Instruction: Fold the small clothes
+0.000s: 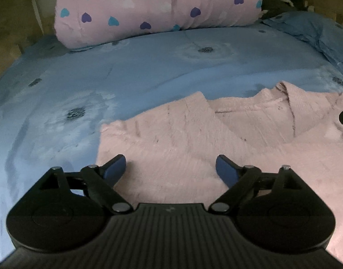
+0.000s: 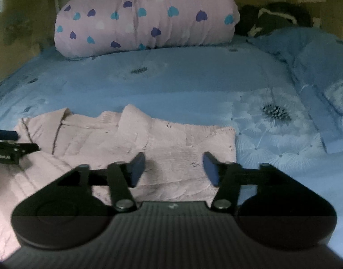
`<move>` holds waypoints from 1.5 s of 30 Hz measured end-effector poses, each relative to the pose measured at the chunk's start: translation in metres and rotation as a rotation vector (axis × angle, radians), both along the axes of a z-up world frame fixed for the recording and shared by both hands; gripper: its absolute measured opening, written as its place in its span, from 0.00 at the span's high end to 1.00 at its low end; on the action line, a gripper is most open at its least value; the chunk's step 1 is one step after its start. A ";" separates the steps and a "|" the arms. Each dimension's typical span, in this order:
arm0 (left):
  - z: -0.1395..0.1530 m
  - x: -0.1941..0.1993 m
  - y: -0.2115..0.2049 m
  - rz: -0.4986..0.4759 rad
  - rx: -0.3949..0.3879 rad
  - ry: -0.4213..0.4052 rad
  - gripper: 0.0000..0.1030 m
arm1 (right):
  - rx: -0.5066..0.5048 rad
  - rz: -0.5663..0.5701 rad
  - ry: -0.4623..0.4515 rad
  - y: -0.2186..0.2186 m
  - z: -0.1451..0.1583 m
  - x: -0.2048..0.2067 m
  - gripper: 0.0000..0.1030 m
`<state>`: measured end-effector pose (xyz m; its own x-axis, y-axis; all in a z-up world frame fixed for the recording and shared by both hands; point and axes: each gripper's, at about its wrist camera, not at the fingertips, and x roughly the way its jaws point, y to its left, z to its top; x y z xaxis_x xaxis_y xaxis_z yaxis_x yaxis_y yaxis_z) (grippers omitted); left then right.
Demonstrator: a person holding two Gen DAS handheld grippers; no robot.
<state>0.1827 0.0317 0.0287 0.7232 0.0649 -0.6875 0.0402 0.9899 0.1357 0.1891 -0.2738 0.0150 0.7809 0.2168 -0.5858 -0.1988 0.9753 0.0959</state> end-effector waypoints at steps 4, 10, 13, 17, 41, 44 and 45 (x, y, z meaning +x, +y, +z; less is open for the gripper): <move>0.016 -0.033 0.007 0.021 -0.039 0.008 0.10 | -0.017 -0.008 -0.029 0.007 0.016 -0.018 0.36; 0.045 -0.093 0.011 -0.024 -0.034 -0.006 0.08 | 0.066 -0.008 -0.057 0.012 0.042 -0.055 0.36; 0.059 -0.129 0.008 -0.056 -0.013 -0.020 0.07 | 0.070 0.011 -0.070 0.017 0.052 -0.084 0.35; 0.071 -0.173 0.003 -0.085 -0.018 -0.041 0.06 | 0.062 0.059 -0.080 0.026 0.061 -0.126 0.35; 0.045 -0.346 -0.030 -0.227 0.030 0.055 0.05 | -0.127 0.304 -0.040 0.058 0.052 -0.309 0.34; 0.039 -0.353 -0.032 -0.245 0.105 0.088 0.05 | -0.174 0.321 -0.030 0.059 0.045 -0.323 0.34; 0.038 -0.354 -0.032 -0.250 0.127 0.099 0.05 | -0.191 0.324 -0.028 0.059 0.044 -0.326 0.34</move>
<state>-0.1715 -0.0002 0.0665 0.6575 -0.0168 -0.7532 0.3001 0.9228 0.2414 -0.1369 -0.2145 0.0586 0.7060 0.3442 -0.6189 -0.5001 0.8611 -0.0916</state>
